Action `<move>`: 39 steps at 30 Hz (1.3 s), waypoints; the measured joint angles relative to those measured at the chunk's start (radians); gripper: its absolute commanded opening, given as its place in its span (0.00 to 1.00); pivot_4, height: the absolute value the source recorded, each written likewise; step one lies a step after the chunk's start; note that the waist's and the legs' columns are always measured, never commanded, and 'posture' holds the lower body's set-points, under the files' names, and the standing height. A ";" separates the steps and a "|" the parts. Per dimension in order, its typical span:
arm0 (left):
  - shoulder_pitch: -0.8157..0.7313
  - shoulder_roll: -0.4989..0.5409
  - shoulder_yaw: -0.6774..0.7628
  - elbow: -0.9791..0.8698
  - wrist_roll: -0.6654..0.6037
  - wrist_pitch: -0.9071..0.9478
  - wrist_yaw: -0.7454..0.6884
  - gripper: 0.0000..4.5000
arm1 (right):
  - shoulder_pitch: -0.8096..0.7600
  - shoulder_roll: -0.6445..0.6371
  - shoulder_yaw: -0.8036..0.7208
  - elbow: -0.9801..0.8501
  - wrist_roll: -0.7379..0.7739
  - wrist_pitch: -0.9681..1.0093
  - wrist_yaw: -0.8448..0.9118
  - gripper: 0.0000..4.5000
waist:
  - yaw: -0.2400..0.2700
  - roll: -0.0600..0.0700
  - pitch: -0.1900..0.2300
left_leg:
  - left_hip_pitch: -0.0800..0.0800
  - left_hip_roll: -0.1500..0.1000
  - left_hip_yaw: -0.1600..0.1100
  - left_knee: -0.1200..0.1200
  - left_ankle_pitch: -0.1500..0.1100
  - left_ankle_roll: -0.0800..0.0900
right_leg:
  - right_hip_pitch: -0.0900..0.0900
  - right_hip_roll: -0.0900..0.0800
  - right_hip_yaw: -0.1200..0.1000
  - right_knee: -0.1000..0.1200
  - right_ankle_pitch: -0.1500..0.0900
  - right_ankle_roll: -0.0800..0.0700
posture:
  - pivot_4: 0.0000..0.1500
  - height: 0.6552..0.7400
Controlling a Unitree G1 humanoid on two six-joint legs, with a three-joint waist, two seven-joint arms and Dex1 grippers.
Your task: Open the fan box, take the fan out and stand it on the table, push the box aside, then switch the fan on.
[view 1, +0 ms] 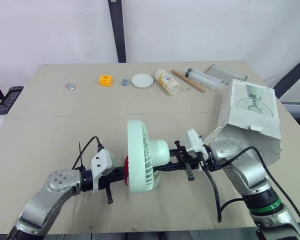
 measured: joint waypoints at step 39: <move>0.061 0.036 0.134 0.004 -0.056 -0.094 -0.062 0.01 | -0.464 0.131 -0.057 0.719 -0.121 -0.145 0.132 0.09 | -0.010 0.001 0.001 | -0.003 0.000 0.002 -0.001 0.001 -0.003 | -0.005 -0.001 0.001 0.000 0.000 0.000 | 1.00 1.00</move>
